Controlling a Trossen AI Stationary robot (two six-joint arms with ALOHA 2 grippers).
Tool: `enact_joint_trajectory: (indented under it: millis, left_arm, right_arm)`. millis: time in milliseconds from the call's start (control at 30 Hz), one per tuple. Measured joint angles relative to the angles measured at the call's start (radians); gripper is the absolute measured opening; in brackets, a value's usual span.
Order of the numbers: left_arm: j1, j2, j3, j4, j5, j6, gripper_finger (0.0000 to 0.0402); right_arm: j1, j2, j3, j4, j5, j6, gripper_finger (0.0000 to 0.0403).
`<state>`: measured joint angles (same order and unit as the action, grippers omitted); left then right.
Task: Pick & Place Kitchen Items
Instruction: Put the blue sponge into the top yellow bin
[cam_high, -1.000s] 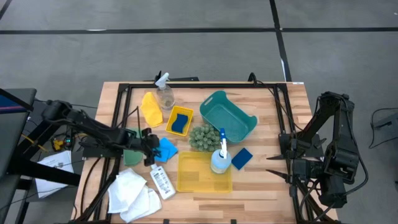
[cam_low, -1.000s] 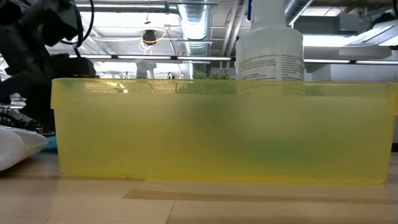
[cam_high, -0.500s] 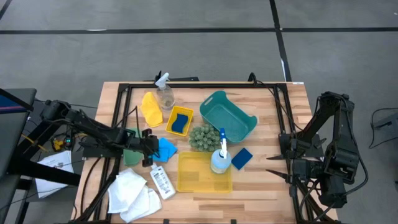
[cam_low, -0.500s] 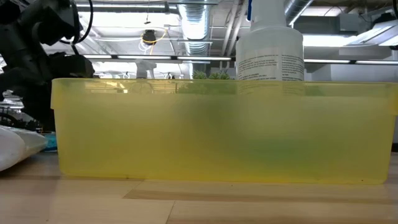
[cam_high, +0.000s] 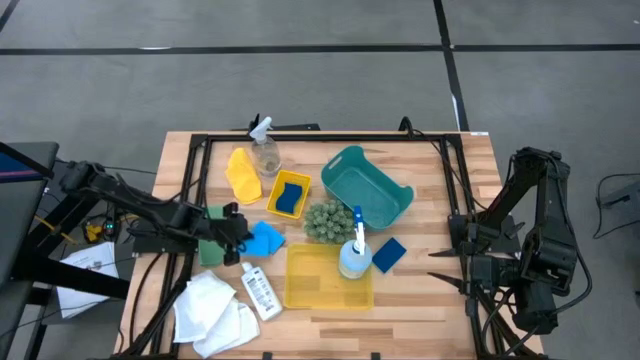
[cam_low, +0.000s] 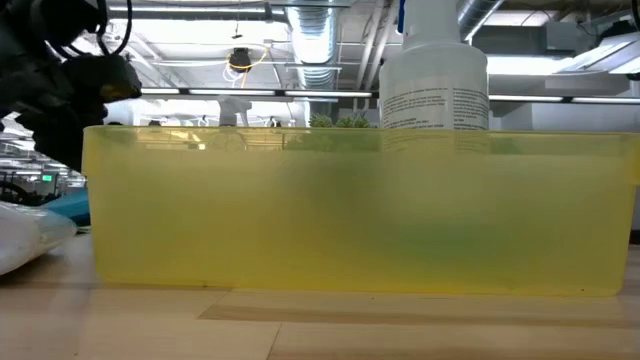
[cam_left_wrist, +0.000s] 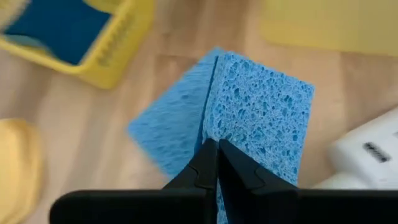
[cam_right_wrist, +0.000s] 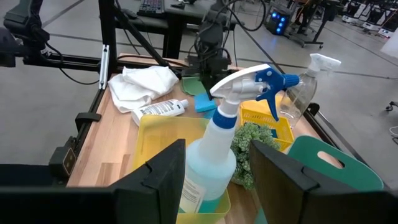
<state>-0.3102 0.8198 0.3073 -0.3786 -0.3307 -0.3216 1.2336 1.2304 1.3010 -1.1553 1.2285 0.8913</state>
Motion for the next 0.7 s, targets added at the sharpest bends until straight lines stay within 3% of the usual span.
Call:
enact_joint_trajectory:
  millis: [233, 433, 700]
  left_arm:
    - [-0.076, -0.042, 0.039, -0.098, -0.296, -0.029, 0.0000]
    - [-0.143, -0.015, 0.075, -0.140, -0.620, -0.047, 0.0000]
    - [-0.149, 0.170, 0.074, -0.147, -0.859, -0.119, 0.0000]
  right_arm:
    - [-0.028, 0.000, 0.000, 0.000, -0.001, 0.000, 0.0168]
    - [-0.049, 0.000, 0.000, 0.000, -0.024, -0.001, 0.0168]
    - [-0.065, 0.000, 0.000, -0.014, -0.035, -0.008, 0.0168]
